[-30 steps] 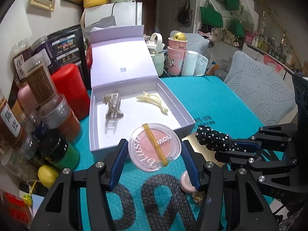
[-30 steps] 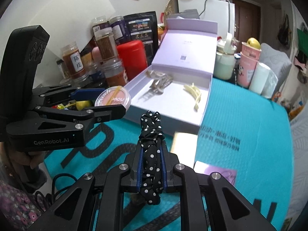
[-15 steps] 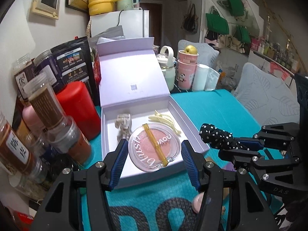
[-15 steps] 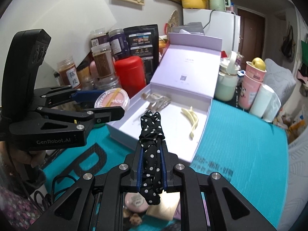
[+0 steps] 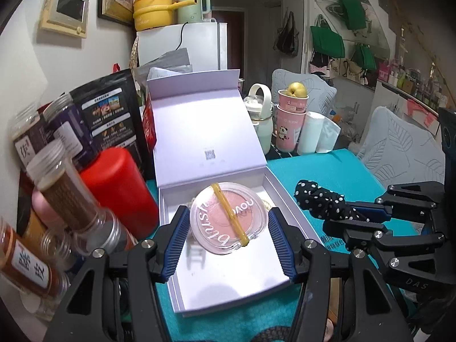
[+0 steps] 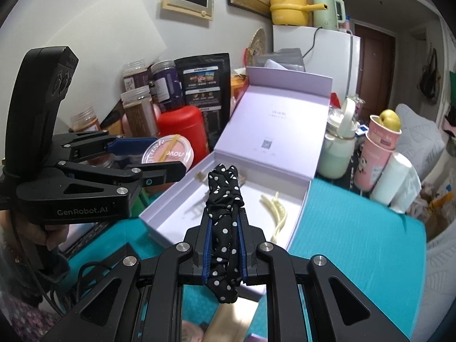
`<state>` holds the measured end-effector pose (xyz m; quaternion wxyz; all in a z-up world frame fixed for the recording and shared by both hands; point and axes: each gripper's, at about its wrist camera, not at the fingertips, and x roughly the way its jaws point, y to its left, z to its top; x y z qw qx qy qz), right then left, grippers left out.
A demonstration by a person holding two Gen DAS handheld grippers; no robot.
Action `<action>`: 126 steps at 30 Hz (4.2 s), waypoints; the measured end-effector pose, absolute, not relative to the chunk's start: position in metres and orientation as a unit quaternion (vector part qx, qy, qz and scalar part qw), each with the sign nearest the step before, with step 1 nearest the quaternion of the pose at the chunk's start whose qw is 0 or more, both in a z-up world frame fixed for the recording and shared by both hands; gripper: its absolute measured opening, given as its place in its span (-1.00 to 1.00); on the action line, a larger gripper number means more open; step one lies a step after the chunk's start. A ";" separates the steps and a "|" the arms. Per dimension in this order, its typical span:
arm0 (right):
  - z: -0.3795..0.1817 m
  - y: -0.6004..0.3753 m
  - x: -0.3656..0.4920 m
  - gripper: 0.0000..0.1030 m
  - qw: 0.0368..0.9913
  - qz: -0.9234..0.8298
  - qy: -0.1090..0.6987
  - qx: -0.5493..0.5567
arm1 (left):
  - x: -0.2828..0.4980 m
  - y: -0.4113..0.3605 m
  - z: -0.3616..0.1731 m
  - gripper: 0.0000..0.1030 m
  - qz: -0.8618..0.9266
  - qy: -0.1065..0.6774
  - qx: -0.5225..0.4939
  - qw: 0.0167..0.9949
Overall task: Organize rigid objects
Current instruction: 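Carry the pink compact and polka-dot scrunchie over the open lavender box with both grippers, then lower into the box and open the right gripper while the left gripper releases the compact, then withdraw both grippers from the box back toward the remaining items on the mat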
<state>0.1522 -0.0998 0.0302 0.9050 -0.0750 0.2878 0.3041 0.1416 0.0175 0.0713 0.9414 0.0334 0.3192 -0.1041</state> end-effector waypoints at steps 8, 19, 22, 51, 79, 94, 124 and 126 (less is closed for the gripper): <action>0.033 -0.092 0.186 -0.70 0.901 0.316 0.288 -0.070 | 0.168 0.018 0.075 0.09 -0.096 0.314 0.038 0.944; 0.017 -0.081 0.219 -0.70 0.899 0.304 0.304 -0.081 | 0.198 0.020 0.049 0.09 -0.089 0.337 0.040 0.936; 0.012 -0.080 0.224 -0.70 0.900 0.306 0.299 -0.082 | 0.203 0.019 0.042 0.09 -0.093 0.345 0.040 0.933; -0.051 -0.085 0.244 -0.70 0.878 0.277 0.383 -0.073 | 0.226 0.002 -0.025 0.09 -0.119 0.429 0.054 0.894; -0.073 -0.081 0.265 -0.65 0.875 0.253 0.407 -0.072 | 0.249 -0.013 -0.033 0.09 -0.089 0.407 0.120 0.901; -0.064 -0.083 0.251 -0.30 0.879 0.236 0.410 -0.059 | 0.242 -0.014 -0.035 0.09 -0.081 0.411 0.121 0.900; -0.025 -0.104 0.212 -0.11 0.903 0.201 0.372 -0.070 | 0.221 -0.004 -0.005 0.39 -0.055 0.402 0.084 0.910; -0.019 -0.105 0.209 -0.11 0.906 0.199 0.366 -0.069 | 0.218 -0.002 0.000 0.39 -0.055 0.397 0.080 0.913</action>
